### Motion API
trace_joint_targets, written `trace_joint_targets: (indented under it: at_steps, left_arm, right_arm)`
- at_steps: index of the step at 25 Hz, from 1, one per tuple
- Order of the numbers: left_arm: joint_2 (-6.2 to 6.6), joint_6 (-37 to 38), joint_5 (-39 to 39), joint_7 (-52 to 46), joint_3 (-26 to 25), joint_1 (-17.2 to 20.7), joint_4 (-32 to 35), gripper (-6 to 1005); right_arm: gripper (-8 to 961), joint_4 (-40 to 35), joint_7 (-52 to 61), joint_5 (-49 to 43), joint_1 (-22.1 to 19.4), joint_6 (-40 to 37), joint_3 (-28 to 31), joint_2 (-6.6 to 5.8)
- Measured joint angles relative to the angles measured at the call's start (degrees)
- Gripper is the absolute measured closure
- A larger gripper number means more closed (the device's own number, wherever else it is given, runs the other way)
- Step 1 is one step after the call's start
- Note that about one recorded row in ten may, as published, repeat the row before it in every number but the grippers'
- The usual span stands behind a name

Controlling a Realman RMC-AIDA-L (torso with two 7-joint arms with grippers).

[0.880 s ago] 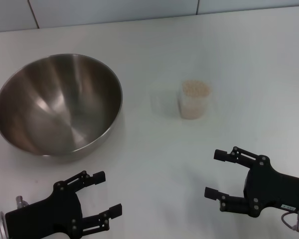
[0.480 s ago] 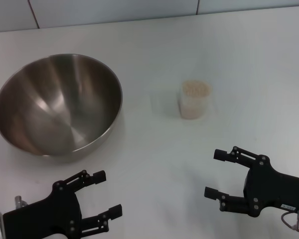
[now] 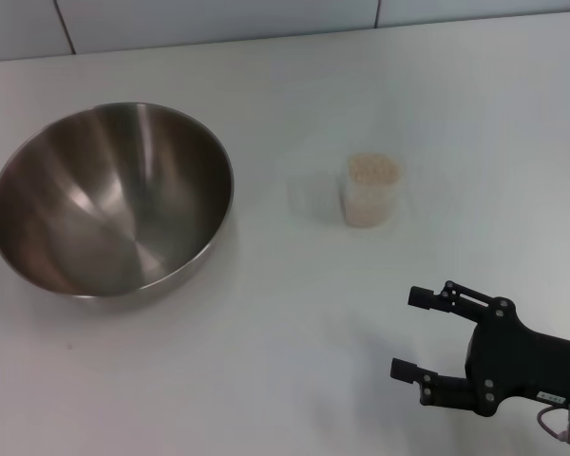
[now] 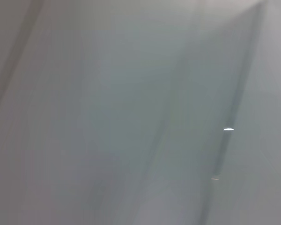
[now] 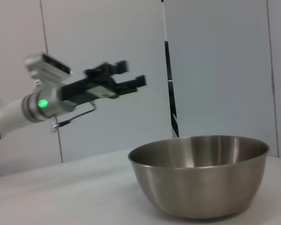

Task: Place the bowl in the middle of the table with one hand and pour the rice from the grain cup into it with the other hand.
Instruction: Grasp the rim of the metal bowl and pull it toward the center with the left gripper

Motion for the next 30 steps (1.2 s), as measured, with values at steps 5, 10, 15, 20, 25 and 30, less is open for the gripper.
trace_joint_targets:
  at_steps: [5, 10, 15, 20, 25, 30]
  left_arm:
    - [2.25, -18.15, 2.16, -6.89, -2.16, 1.99, 15.00, 140]
    - [1.96, -49.07, 18.56, -19.26, -3.20, 11.01, 48.66, 150]
    - [-0.86, -62.77, 51.06, -46.60, -11.15, 13.61, 69.27, 161]
    - [-6.71, -49.95, 84.25, -67.56, -24.58, 7.60, 73.37, 171]
    - [-12.51, -35.09, 98.05, -67.90, -37.25, 1.76, 72.71, 181]
    - [-13.28, -33.43, 102.84, -67.66, -38.04, -0.30, 70.20, 192]
  right_arm:
    - [124, -0.23, 0.17, 0.00, 0.30, -0.29, 0.01, 0.00]
    - [124, -0.31, 0.22, -0.01, 0.41, -0.39, 0.01, 0.00]
    - [124, -0.26, 0.24, -0.01, 0.41, -0.39, 0.01, 0.00]
    - [124, -0.30, 0.26, -0.01, 0.25, -0.39, 0.00, 0.00]
    - [125, -0.27, 0.03, -0.01, 0.24, -0.10, 0.01, 0.00]
    - [125, -0.15, -0.14, -0.07, 0.28, 0.13, 0.01, 0.00]
